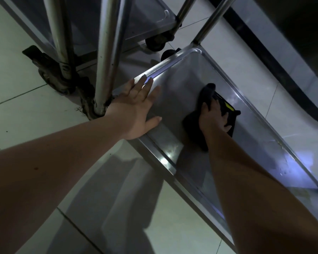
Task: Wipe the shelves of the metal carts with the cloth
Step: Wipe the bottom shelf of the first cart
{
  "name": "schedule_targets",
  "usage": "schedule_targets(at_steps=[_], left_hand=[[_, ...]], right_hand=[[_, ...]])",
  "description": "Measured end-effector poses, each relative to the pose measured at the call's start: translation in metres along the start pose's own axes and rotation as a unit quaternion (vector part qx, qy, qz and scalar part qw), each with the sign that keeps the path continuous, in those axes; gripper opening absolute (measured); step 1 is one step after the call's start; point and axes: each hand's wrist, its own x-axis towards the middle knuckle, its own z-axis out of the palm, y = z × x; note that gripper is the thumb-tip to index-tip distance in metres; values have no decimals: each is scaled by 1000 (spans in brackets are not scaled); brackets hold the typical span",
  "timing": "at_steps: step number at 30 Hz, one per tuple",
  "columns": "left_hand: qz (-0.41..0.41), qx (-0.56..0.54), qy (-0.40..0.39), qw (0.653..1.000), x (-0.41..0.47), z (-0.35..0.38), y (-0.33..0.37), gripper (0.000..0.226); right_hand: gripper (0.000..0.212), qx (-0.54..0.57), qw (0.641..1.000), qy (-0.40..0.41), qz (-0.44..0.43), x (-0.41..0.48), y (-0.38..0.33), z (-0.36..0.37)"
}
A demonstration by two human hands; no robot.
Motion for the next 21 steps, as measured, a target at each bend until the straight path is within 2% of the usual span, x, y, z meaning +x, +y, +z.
schedule_targets(at_steps=[2,7,9,11,14,17,21], left_hand=[[2,-2,26,1000,0,3,0,89],[21,-44,90,995,-3,6,-2,92],[33,-56,89,994,-4,6,-4,92],[30,-58,73,995,-3,5,-6,91],[14,-44,47,998,1,5,-6,91],[17,-4,10,1000,2,5,-5,92],[23,12,-6,1000,1,-1,-4,89]], right_hand=[[50,-17,1000,-1,-21,-7,-23,11],[51,-68,980,-38,-181,-39,-90,47],[53,-83,965,-59,-242,-48,-100,54],[51,-72,959,-72,-263,-47,-97,51],[49,-60,969,-54,-234,-40,-73,40],[50,-62,984,-33,-162,-37,-28,25],[50,-38,999,-10,-33,-43,65,-9]])
